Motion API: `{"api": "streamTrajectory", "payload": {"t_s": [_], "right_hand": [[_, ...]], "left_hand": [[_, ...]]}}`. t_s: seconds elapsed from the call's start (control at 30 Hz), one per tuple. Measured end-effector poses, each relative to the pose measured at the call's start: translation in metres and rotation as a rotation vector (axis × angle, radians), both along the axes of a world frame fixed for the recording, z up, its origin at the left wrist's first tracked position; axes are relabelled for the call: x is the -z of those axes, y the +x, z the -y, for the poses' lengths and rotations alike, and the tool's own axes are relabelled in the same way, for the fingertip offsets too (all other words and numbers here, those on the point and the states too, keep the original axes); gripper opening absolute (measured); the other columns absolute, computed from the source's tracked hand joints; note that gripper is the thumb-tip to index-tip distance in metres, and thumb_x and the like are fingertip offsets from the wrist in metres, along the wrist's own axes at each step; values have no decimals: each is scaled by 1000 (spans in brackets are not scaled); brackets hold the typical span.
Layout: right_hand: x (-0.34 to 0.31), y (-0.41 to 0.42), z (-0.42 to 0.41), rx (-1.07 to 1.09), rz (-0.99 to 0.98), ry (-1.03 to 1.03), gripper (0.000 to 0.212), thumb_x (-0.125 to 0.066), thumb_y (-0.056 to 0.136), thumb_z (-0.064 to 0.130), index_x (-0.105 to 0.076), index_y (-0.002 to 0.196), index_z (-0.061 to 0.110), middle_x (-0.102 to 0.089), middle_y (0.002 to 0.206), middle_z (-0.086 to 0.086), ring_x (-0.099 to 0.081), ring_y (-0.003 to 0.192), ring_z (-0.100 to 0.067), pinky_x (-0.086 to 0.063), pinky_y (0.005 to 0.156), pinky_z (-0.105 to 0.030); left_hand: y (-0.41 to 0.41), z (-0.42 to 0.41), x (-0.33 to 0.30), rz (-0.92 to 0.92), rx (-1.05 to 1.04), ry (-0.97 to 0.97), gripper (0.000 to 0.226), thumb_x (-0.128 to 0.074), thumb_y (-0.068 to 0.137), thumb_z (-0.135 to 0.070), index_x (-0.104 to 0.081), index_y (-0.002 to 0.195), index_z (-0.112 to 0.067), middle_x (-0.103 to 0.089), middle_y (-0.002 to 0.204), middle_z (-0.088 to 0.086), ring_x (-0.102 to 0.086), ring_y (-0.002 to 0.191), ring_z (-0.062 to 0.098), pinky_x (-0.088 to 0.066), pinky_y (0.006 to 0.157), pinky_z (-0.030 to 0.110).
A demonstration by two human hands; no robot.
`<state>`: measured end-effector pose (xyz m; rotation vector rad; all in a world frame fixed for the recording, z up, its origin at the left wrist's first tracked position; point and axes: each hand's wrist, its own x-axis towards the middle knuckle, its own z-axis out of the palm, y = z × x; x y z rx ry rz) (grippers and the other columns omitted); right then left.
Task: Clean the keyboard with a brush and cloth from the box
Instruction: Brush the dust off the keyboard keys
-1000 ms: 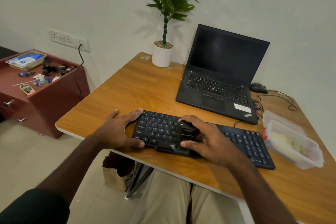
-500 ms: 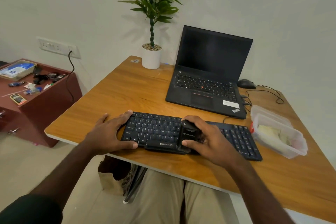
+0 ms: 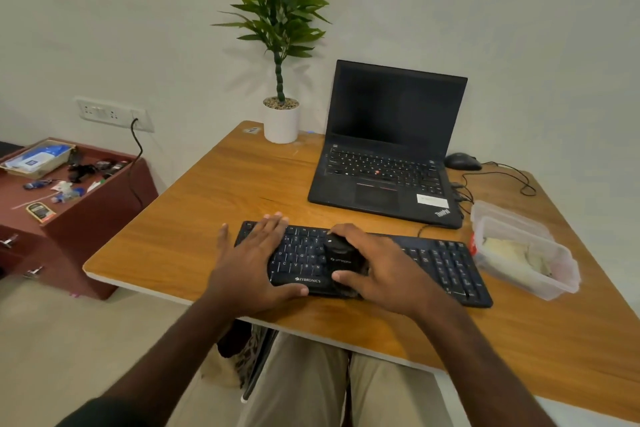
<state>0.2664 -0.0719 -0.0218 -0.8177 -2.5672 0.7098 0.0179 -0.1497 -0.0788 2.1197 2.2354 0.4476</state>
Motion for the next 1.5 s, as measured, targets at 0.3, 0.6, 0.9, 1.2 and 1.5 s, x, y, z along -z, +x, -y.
{"api": "streamTrajectory", "payload": {"t_s": [0.3, 0.6, 0.9, 1.2, 1.5], "right_hand": [[1, 58, -14, 344, -264, -79, 65, -74, 89, 28, -36, 139, 46, -52, 127, 18, -58, 112, -1, -58, 85, -25], [55, 23, 14, 475, -592, -35, 67, -74, 87, 22, -39, 132, 58, -50, 124, 33, -53, 114, 13, -50, 81, -6], [61, 23, 14, 377, -436, -29, 65, -63, 89, 45, -25, 138, 64, -46, 131, 26, -54, 119, 5, -53, 86, -12], [64, 0, 16, 372, -412, 9, 60, -58, 92, 53, -24, 140, 66, -37, 132, 43, -53, 120, -3, -58, 90, -34], [61, 1, 21, 452, -554, 0, 62, -59, 90, 53, -22, 137, 70, -40, 130, 36, -56, 116, -2, -61, 83, -28]], "left_hand": [[-14, -18, 6, 13, -41, 17, 128, -21, 55, -107, -19, 158, -31, -10, 166, -11, 0, 151, 5, -1, 120, 58], [-16, -20, 12, 85, -169, 4, 131, -21, 54, -107, -17, 158, -28, 1, 166, -8, 9, 149, 4, -10, 120, 57], [-14, -21, 16, 89, -100, 28, 124, -26, 63, -102, -20, 158, -22, -5, 166, -6, 7, 149, 4, -15, 120, 47], [-15, -20, 17, 119, -90, 45, 126, -30, 62, -102, -20, 157, -20, -6, 166, -3, 4, 151, 7, -19, 120, 44], [-15, -20, 18, 108, -86, 56, 124, -29, 64, -101, -22, 157, -20, -8, 166, -3, 0, 152, 9, -19, 120, 42]]}}
